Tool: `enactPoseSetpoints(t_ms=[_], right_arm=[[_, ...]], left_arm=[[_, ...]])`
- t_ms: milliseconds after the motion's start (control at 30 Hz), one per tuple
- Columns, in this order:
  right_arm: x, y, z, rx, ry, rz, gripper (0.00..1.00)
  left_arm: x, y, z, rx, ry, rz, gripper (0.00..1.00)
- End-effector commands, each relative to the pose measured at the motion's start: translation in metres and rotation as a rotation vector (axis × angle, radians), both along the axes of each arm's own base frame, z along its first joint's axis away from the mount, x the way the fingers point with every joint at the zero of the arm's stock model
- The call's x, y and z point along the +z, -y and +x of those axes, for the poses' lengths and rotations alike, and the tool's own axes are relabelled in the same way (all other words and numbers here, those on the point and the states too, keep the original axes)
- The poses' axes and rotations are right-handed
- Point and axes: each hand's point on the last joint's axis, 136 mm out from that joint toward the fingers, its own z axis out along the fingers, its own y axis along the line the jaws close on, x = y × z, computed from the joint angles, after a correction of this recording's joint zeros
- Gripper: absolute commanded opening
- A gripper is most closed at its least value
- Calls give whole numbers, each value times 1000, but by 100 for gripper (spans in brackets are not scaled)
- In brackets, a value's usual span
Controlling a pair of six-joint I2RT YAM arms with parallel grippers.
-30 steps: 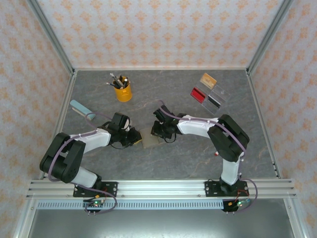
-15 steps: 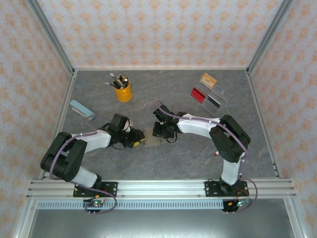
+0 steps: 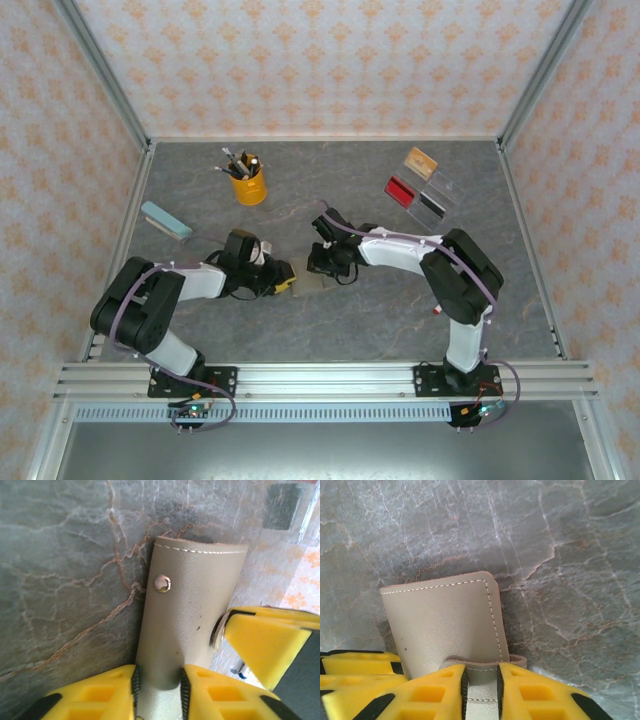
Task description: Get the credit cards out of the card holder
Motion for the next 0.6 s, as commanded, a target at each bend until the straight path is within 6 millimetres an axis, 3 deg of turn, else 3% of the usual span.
enactPoseSetpoints(t_ms=[0,167,267,400,567], right_arm=[[-14,-1,-18,31,-55,-3,24],[-1,-3,-16,41,-28,18,27],[5,6,-12,36,12,-26,30],[19,18,-5,56,84,-97,39],[29,10,-11,146,128,-155,47]], left_arm=[[40,20,16,-51,160,-122,23],[53,18,15,-56,210,-109,11],[54,13,12,-60,206,-66,1],[50,8,6,-67,184,-21,0],[52,8,5,-76,172,-11,0]])
